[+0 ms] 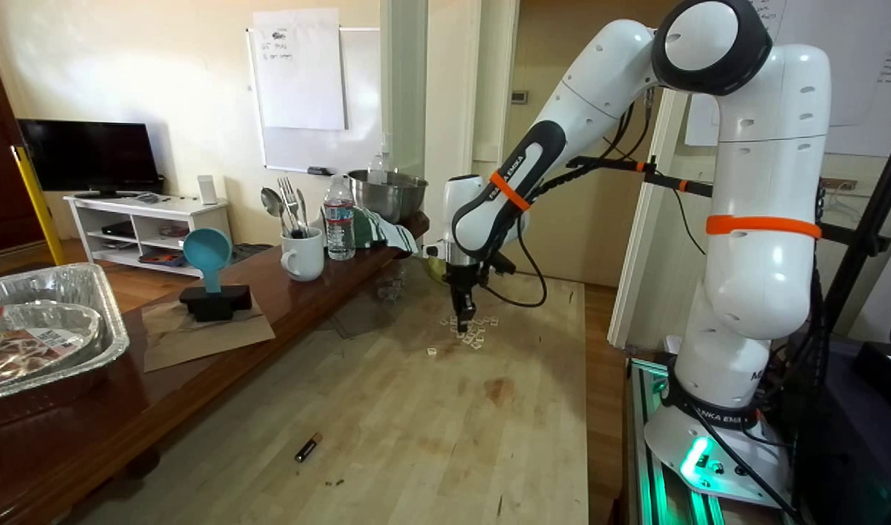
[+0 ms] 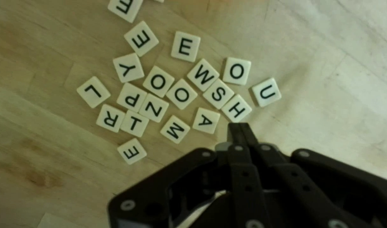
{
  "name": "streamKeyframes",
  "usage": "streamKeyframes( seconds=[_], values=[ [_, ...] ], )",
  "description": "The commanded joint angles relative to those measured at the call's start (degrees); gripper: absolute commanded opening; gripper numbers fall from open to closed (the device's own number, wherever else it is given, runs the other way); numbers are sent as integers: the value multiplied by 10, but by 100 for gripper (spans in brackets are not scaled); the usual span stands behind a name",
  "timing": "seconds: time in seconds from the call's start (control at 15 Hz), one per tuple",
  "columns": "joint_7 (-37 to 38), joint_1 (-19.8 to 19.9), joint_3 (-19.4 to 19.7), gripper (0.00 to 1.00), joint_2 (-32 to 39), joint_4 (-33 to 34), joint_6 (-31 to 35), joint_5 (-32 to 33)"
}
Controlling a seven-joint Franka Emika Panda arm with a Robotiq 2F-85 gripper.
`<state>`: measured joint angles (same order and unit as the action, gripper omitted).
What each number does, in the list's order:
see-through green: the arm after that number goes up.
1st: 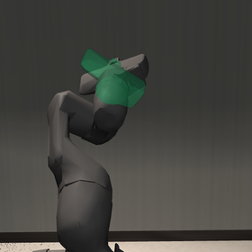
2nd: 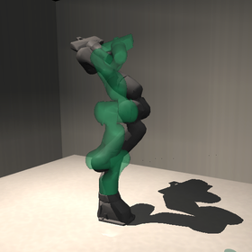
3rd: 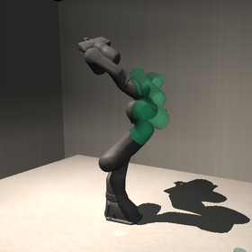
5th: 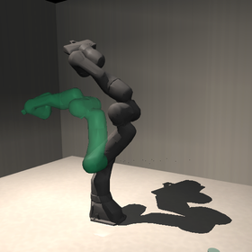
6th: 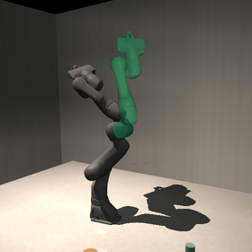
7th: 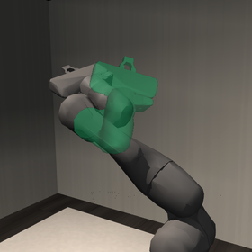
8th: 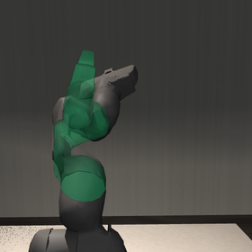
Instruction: Move three letter tiles to the left.
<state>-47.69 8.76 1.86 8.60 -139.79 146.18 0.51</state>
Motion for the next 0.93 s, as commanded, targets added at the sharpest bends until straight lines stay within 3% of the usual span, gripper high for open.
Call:
streamKeyframes(
  seconds=[0.0,0.27,0.87],
  values=[
    [-25,8,9,0,-6,-16,26,-4],
    [-16,10,19,0,2,-13,43,3],
    [-13,16,2,0,45,-1,97,-23]
  ],
)
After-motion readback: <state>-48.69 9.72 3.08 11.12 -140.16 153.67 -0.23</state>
